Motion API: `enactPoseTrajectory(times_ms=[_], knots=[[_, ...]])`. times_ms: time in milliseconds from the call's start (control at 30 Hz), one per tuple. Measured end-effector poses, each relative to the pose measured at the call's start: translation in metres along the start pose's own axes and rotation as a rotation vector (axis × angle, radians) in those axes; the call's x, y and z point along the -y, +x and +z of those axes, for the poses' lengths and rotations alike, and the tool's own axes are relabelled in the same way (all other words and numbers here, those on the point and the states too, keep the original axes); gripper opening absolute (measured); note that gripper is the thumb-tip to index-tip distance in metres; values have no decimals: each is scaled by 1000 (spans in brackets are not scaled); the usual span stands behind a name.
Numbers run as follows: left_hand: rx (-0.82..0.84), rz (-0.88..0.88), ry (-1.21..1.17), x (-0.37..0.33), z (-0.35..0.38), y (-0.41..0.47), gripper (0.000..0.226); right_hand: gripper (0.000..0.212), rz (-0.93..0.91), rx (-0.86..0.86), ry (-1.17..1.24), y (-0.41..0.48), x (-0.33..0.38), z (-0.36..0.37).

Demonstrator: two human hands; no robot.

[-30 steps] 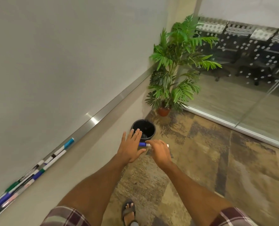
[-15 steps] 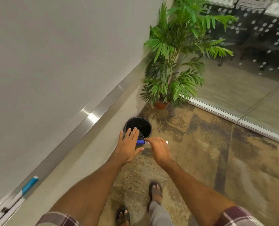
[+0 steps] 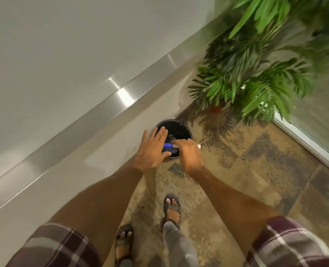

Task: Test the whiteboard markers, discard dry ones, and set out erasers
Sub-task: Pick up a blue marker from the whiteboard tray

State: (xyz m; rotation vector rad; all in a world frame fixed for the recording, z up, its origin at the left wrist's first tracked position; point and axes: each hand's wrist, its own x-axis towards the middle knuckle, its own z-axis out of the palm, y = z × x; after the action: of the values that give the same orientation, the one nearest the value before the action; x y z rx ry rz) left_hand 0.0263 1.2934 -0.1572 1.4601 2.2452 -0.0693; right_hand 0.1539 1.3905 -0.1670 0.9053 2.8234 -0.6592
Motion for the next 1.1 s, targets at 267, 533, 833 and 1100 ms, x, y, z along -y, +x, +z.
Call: enactPoseTrajectory(times_ms=[267,533,833,1100], knots=[[-39,-83,-81,15,61,71,80,44,-57,19,76,82,-55,56],[-25,-148,-169,22,84,95,83,45,96,139,234,118,-79,80],[-10,-184,-166,17,76,74,79,41,68,139,268,89,-69,48],[-56,-218,-106,-1,31,28,77,38,-170,21,-19,49,-37,9]])
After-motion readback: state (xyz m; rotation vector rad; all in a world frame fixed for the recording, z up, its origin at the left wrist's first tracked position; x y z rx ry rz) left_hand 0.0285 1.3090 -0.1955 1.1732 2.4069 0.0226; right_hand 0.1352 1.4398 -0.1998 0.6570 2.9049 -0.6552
